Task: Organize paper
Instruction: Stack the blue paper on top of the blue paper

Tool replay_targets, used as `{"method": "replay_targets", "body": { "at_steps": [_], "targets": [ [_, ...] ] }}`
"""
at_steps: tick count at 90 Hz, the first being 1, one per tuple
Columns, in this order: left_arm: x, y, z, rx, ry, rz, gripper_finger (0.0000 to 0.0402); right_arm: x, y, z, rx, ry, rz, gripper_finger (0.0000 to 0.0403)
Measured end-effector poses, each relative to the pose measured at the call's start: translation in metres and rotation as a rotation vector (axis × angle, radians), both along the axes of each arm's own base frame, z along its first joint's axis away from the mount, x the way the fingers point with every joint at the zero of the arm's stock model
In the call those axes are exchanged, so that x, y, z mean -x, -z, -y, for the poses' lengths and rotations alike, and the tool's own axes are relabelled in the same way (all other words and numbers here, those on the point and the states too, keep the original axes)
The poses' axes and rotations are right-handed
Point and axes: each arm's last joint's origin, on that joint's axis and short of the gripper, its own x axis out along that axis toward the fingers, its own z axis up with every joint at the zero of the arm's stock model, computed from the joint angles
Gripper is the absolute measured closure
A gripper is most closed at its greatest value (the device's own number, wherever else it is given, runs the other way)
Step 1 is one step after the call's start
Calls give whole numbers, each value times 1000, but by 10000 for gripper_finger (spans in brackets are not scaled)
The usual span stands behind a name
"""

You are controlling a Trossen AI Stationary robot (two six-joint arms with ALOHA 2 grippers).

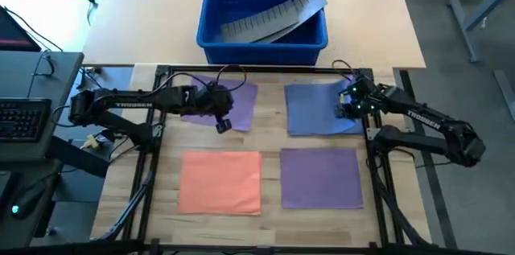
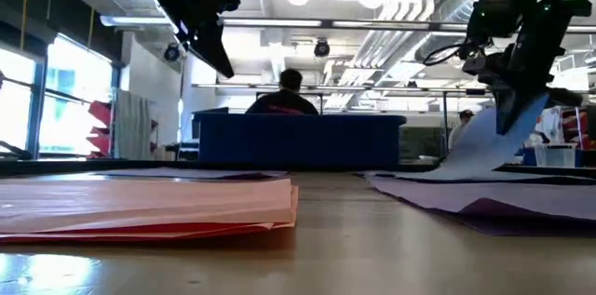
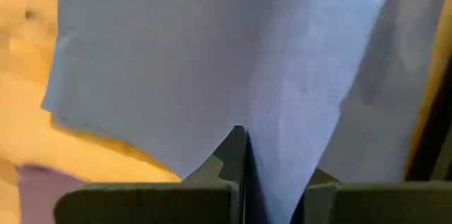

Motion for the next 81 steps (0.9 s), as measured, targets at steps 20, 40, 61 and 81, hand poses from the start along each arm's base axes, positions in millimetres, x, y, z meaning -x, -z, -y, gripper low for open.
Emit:
{"method": "replay_targets", "body": {
  "at_steps": [20, 40, 61, 81],
  "targets": [
    [0, 0, 0, 17, -22, 11, 402, 5, 2, -3, -26, 31, -61, 403],
    [0, 0, 0, 34, -44, 23, 402, 6, 2, -3, -44, 167, -65, 403],
    [-2, 2, 0, 36, -45, 19, 402, 9, 4, -3, -58, 327, -92, 403],
    [-7, 9, -1, 41, -46, -10, 402, 6, 28, -4, -117, 397, 2, 403]
  ]
}}
